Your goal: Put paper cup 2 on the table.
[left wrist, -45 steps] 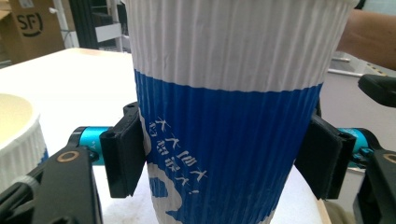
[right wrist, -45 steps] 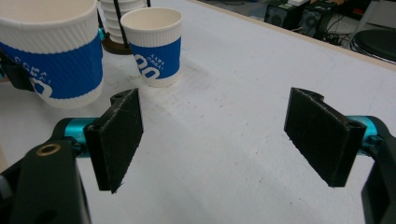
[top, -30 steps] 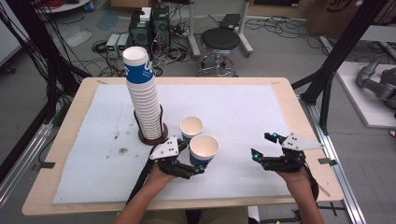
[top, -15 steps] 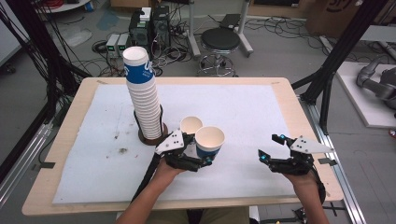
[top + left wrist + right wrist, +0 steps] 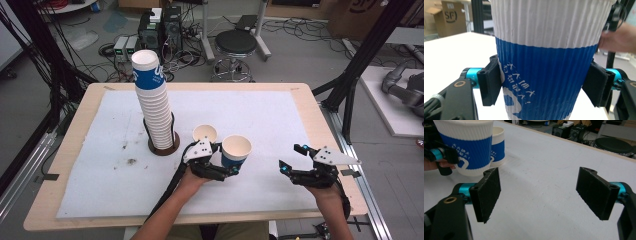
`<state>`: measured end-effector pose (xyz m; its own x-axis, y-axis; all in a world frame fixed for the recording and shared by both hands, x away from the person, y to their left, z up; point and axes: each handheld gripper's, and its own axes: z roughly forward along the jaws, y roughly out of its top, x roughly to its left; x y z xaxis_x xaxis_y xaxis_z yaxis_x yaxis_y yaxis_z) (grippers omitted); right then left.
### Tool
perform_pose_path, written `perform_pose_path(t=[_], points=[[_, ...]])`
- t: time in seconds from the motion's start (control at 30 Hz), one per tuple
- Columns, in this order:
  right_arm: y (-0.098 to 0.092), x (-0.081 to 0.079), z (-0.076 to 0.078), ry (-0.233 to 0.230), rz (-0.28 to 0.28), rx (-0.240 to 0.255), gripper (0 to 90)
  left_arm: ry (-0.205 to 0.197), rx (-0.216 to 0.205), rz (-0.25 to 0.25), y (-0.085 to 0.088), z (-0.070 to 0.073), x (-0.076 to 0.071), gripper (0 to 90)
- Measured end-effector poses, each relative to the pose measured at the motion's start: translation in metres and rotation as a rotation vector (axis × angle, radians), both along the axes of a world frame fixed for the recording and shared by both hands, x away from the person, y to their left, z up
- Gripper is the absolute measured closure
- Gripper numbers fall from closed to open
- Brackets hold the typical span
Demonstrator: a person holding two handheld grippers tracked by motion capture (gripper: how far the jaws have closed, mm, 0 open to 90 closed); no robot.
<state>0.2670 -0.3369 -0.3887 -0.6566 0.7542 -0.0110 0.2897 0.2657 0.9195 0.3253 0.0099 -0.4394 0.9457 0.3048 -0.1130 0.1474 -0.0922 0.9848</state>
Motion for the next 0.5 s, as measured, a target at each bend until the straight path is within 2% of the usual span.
perform_pose_path(t=[0.2, 0.33, 0.5], points=[[0.0, -0.001, 0.001, -0.005, 0.004, -0.001, 20.3, 0.027, 0.092, 0.008, -0.004, -0.007, 0.0, 25.8], [0.001, -0.001, 0.001, -0.002, 0.006, 0.001, 20.3, 0.029, 0.155, 0.011, -0.007, -0.011, 0.001, 25.8], [0.003, -0.001, 0.001, -0.001, 0.012, -0.001, 20.3, 0.045, 0.197, 0.032, -0.009, -0.012, 0.0, 25.8]])
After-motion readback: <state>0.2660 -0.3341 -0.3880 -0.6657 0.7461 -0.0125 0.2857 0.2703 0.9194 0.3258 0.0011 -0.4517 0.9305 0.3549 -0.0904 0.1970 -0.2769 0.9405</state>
